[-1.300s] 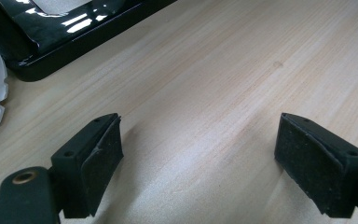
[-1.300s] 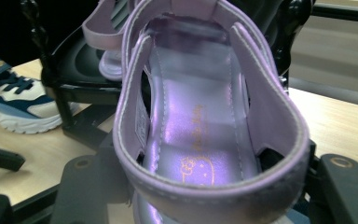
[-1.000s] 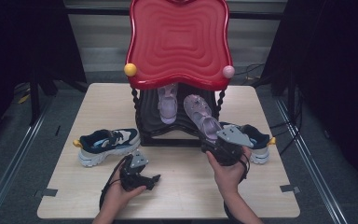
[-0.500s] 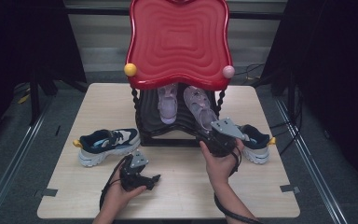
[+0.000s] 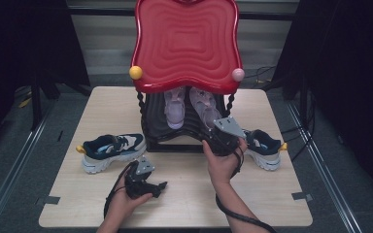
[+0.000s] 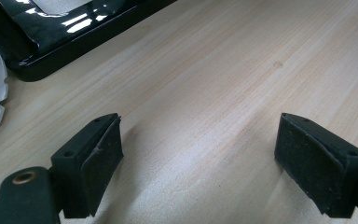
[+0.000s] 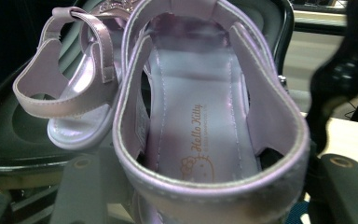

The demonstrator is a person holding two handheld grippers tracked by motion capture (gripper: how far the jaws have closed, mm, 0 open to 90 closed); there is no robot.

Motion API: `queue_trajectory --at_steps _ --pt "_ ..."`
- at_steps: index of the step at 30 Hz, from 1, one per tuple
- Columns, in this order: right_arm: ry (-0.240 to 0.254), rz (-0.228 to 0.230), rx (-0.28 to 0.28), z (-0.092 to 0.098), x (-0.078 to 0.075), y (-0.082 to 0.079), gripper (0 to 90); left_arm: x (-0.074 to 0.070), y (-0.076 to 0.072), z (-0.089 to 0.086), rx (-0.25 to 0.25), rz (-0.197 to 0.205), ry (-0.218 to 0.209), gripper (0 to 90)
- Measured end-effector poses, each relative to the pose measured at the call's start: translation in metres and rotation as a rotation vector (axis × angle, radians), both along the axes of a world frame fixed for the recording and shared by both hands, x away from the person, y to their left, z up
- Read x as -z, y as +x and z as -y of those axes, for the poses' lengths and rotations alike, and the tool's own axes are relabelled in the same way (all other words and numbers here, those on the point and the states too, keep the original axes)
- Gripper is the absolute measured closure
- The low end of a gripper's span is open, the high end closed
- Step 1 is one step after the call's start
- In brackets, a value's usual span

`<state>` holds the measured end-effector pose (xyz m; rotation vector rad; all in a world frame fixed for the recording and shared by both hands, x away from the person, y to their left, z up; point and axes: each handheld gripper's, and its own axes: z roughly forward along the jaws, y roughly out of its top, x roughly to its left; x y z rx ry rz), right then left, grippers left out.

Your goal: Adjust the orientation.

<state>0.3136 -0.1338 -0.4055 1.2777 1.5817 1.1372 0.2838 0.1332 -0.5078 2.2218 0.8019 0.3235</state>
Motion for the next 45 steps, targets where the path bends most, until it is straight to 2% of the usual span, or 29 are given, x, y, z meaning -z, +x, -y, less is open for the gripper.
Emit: queue_trajectory --at_steps 9,14,20,24,27,31,34,45 --pt "0.029 0.005 0.039 -0.011 -0.002 0.012 36.7 0.000 0.000 0.000 0.000 -0.002 -0.002 14.3" --pt "0.022 0.008 0.056 -0.015 -0.003 0.020 36.7 0.000 0.000 0.000 0.001 0.001 -0.001 14.3" --pt "0.015 -0.002 0.089 -0.019 0.000 0.028 36.6 0.000 0.000 0.000 0.000 0.001 0.000 14.3" --pt "0.035 -0.013 0.094 -0.022 0.002 0.033 36.6 0.000 0.000 0.000 -0.001 0.002 0.001 14.3" --pt "0.016 -0.005 0.104 -0.025 0.002 0.037 36.6 0.000 0.000 0.000 -0.002 0.001 0.002 14.4" --pt "0.021 -0.010 0.116 -0.027 0.002 0.043 36.6 0.000 0.000 0.000 -0.005 -0.001 -0.006 14.3" --pt "0.007 -0.005 0.128 -0.031 0.002 0.046 36.6 0.000 0.000 0.000 -0.001 0.002 0.002 14.4" --pt "0.012 -0.024 0.162 -0.040 -0.002 0.059 36.4 0.000 0.000 0.000 -0.005 0.001 -0.003 14.3"
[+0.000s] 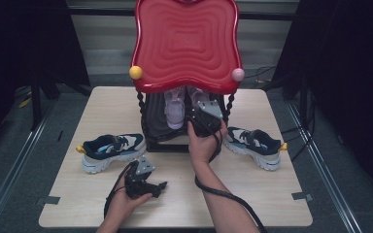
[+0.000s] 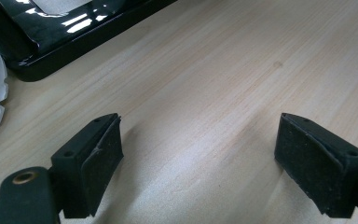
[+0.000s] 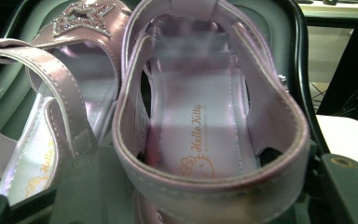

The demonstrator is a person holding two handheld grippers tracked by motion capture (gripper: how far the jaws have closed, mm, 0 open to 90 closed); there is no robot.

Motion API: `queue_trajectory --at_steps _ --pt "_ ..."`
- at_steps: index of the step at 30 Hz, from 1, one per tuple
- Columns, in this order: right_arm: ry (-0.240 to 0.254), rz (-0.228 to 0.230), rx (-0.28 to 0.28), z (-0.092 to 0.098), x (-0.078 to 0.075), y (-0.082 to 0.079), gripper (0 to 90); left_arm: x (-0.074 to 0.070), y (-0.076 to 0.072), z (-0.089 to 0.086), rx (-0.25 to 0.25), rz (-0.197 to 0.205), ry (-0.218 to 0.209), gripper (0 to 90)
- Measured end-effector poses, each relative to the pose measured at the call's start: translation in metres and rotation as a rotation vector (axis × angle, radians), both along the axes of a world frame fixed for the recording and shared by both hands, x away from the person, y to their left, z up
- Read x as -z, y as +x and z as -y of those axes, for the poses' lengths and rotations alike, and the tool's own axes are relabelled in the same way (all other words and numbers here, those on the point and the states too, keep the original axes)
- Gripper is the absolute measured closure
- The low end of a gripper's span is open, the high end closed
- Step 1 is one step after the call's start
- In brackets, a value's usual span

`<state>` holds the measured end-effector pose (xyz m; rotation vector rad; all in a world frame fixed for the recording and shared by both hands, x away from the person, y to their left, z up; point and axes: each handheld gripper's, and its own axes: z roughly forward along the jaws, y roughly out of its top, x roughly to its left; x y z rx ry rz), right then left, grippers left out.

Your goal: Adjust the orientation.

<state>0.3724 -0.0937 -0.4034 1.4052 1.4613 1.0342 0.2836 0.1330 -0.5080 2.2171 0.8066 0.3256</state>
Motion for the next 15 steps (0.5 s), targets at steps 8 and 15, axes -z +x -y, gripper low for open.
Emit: queue_trajectory --at_steps 8,15 --pt "-0.001 -0.029 -0.006 -0.0027 0.0013 0.0062 35.4 0.0001 0.0001 0.0000 0.004 -0.001 0.000 14.4" --pt "0.015 -0.051 -0.049 0.0028 0.0027 0.0033 30.8 0.0000 0.0002 -0.0001 0.004 0.001 0.002 14.4"
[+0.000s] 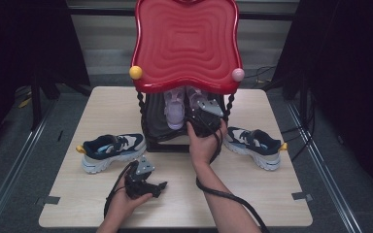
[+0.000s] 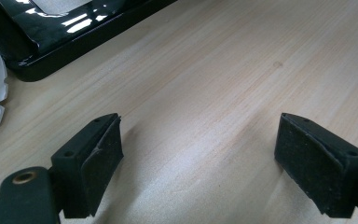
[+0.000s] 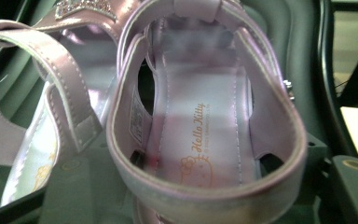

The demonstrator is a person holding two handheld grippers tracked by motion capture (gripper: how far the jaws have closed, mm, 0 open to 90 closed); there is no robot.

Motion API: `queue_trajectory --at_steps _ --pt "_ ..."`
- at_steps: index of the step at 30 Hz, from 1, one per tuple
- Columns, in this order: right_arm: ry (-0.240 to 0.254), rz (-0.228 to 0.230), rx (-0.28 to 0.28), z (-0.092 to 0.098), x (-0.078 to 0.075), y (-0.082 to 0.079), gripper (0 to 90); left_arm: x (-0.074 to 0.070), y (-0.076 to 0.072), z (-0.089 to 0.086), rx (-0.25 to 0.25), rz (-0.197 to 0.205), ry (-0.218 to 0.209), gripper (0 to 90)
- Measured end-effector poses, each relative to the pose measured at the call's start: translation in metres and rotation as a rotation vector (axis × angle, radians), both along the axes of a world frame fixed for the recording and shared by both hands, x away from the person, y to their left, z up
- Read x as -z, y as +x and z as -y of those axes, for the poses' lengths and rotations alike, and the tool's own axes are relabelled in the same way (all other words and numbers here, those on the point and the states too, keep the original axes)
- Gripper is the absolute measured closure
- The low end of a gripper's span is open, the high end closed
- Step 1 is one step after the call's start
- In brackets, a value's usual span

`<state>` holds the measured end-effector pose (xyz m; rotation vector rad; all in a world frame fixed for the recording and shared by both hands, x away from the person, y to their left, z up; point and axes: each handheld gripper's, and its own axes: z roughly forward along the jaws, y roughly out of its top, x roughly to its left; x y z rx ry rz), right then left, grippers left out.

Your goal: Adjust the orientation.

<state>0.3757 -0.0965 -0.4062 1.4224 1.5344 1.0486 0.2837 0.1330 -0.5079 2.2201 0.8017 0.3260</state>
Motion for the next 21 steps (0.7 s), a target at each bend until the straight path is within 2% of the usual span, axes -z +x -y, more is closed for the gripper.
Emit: queue_trajectory --at_steps 2,4,5,6,11,14,21 --pt "0.022 -0.006 -0.022 0.002 0.001 -0.001 28.6 0.000 0.000 0.000 -0.002 -0.002 -0.005 14.4" --pt "0.021 -0.003 -0.034 0.004 0.001 -0.002 27.4 0.000 0.000 0.000 -0.002 -0.003 -0.005 14.4" --pt "0.024 -0.016 -0.050 0.004 0.002 -0.002 26.0 0.000 0.000 0.000 0.000 -0.002 -0.003 14.4" --pt "0.033 -0.006 -0.063 0.005 0.003 -0.002 26.0 0.000 0.000 0.000 0.000 -0.003 -0.003 14.4" --pt "0.003 0.004 -0.091 0.004 0.000 -0.007 23.9 0.000 0.000 0.000 0.002 -0.002 -0.001 14.4" --pt "0.007 -0.004 -0.113 0.006 0.000 -0.010 24.5 0.000 0.000 0.000 -0.002 -0.002 -0.004 14.4" --pt "-0.022 -0.026 -0.144 0.010 0.008 -0.019 24.0 0.000 0.000 0.000 -0.004 -0.003 -0.004 14.4"
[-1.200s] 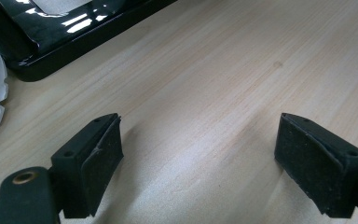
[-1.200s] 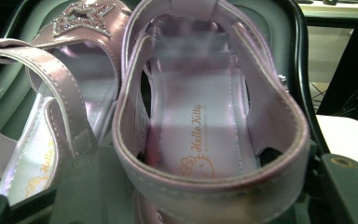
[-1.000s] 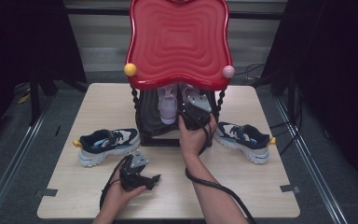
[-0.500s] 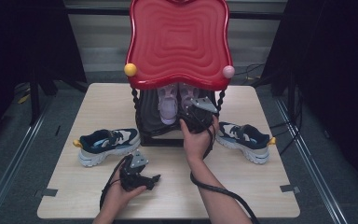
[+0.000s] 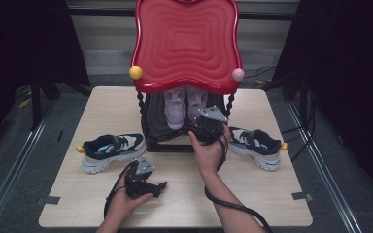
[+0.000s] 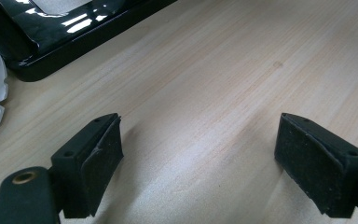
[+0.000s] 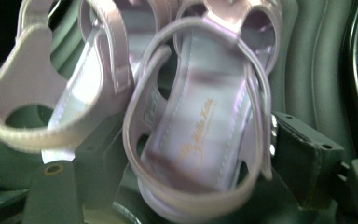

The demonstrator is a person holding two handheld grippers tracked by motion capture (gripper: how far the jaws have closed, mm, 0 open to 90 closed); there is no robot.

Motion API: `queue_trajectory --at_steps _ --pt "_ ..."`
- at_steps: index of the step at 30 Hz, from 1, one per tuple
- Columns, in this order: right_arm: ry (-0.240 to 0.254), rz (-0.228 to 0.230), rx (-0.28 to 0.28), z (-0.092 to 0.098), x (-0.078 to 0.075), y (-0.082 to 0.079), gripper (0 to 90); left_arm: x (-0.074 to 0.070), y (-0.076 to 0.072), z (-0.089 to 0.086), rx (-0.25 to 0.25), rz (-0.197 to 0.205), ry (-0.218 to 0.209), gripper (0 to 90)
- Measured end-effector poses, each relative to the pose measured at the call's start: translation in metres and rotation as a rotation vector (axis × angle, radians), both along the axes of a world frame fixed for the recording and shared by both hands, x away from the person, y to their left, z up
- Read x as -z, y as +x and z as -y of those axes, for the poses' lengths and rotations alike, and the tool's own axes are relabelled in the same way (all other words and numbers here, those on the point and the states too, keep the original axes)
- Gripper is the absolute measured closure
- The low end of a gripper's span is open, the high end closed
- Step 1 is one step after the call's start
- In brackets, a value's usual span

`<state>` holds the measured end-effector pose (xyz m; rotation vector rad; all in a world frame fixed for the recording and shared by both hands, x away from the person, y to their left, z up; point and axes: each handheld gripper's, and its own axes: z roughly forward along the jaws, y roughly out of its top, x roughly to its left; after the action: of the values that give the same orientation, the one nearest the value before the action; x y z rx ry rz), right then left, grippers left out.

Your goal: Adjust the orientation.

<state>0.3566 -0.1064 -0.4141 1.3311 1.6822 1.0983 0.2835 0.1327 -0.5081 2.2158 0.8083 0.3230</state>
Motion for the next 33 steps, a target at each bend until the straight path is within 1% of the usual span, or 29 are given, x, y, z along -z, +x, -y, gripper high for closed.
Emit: queue_trajectory --at_steps 1,3,6,8,9,12,16,20,22,25,26,28,33 --pt "-0.008 -0.003 -0.007 0.0006 0.0017 -0.0010 24.3 -0.0003 0.0000 -0.0001 0.001 -0.001 0.007 14.4" --pt "-0.014 -0.006 -0.008 0.0017 0.0029 -0.0020 25.9 0.0000 0.0001 0.0001 0.000 0.000 0.005 14.3" --pt "-0.004 -0.013 -0.015 0.0030 0.0030 -0.0024 29.0 -0.0003 0.0002 0.0003 0.000 -0.002 0.007 14.4" --pt "-0.004 -0.017 -0.017 0.0023 0.0018 -0.0022 30.7 0.0001 0.0001 0.0007 -0.003 -0.003 0.000 14.3" --pt "-0.003 -0.015 -0.017 0.0021 0.0015 -0.0021 31.1 0.0003 0.0000 0.0009 -0.003 -0.007 -0.006 14.4" --pt "0.000 -0.010 -0.016 0.0004 0.0013 -0.0018 32.4 0.0001 0.0002 0.0008 -0.003 -0.004 -0.001 14.3" --pt "-0.004 -0.009 -0.023 -0.0010 0.0016 -0.0006 32.5 0.0000 0.0003 0.0007 -0.002 -0.003 0.000 14.3" --pt "0.004 -0.004 -0.024 -0.0018 0.0020 -0.0002 32.5 0.0000 0.0003 0.0007 -0.002 -0.003 0.000 14.3" --pt "0.012 -0.009 -0.029 -0.0008 0.0021 0.0002 31.1 0.0001 0.0002 0.0007 -0.002 -0.004 -0.001 14.4" --pt "0.006 -0.009 -0.031 0.0012 0.0028 -0.0001 28.5 0.0002 0.0000 0.0010 -0.004 -0.007 -0.004 14.4" --pt "0.012 -0.012 -0.033 0.0020 0.0033 -0.0004 28.2 0.0002 0.0000 0.0009 -0.004 -0.007 -0.003 14.3" --pt "0.019 -0.011 -0.038 0.0042 0.0034 -0.0024 27.2 0.0002 0.0000 0.0009 -0.004 -0.007 -0.004 14.3" --pt "0.014 -0.006 -0.058 0.0077 0.0029 -0.0072 25.0 0.0002 0.0000 0.0010 -0.004 -0.007 -0.004 14.3"
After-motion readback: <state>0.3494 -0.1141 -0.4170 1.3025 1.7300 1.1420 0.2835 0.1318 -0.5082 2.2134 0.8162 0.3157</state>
